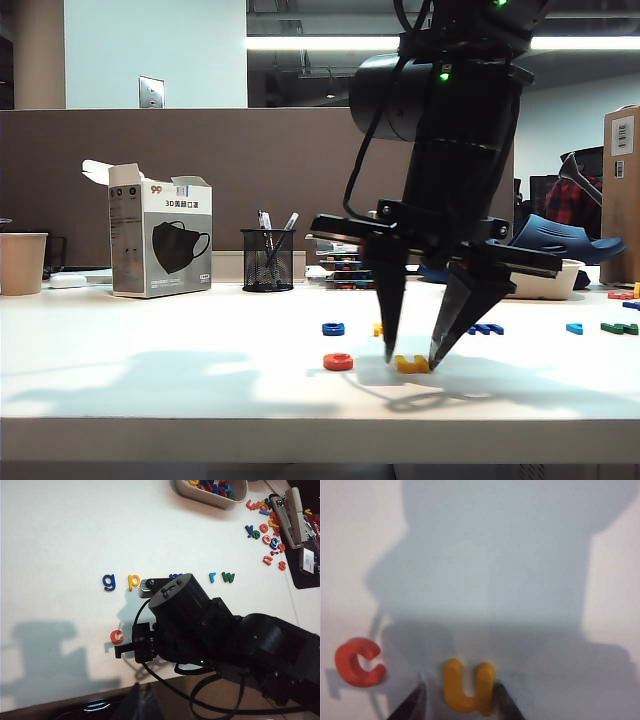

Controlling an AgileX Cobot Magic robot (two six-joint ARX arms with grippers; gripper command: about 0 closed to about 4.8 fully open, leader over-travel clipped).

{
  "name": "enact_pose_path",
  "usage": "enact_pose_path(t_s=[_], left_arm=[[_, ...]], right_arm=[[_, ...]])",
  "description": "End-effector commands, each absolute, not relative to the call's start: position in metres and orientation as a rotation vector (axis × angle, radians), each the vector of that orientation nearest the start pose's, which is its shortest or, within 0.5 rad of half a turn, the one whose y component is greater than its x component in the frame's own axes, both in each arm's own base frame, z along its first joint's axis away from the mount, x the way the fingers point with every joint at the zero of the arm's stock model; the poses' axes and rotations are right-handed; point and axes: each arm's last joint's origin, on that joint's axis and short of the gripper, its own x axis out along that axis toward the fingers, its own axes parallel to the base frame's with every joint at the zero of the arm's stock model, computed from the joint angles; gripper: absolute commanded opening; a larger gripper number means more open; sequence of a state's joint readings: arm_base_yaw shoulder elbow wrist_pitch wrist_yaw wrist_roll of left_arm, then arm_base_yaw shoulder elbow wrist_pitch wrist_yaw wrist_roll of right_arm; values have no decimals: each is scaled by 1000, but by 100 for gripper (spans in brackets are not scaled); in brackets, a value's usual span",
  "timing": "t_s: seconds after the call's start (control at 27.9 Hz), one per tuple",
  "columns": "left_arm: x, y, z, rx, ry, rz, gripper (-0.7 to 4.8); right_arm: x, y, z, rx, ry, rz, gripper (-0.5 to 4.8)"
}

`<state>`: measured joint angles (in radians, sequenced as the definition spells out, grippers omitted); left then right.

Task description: Select the appropriate letters from the row of letter magnets placed on the table to arrange into the word "cup".

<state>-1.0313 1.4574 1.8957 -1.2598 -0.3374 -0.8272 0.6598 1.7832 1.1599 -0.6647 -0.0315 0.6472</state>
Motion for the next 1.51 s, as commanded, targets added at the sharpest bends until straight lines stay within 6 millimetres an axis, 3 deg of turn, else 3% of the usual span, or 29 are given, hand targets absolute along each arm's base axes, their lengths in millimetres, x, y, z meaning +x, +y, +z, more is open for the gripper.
enact_pose_path(t_s=[0.04, 0.22, 0.36, 0.72, 1.26, 1.51], left_arm=[[137, -210, 457, -243, 835, -337, -5], [137, -210, 457, -243, 835, -337, -5], [137, -210, 457, -243, 835, -337, -5], [137, -210, 457, -243, 835, -337, -5], [137, -210, 457, -243, 835, -337, -5], [137, -210, 457, -243, 835, -337, -5]], right_arm=[[265, 207, 174, 140, 1366, 157, 181], [265, 207, 174, 140, 1365, 158, 183], [266, 207, 174, 140, 1365, 158, 249], [265, 207, 177, 151, 1367, 173, 252], [281, 215, 223, 110, 1309, 225, 253], [295, 203, 249, 74, 1279, 217, 253]])
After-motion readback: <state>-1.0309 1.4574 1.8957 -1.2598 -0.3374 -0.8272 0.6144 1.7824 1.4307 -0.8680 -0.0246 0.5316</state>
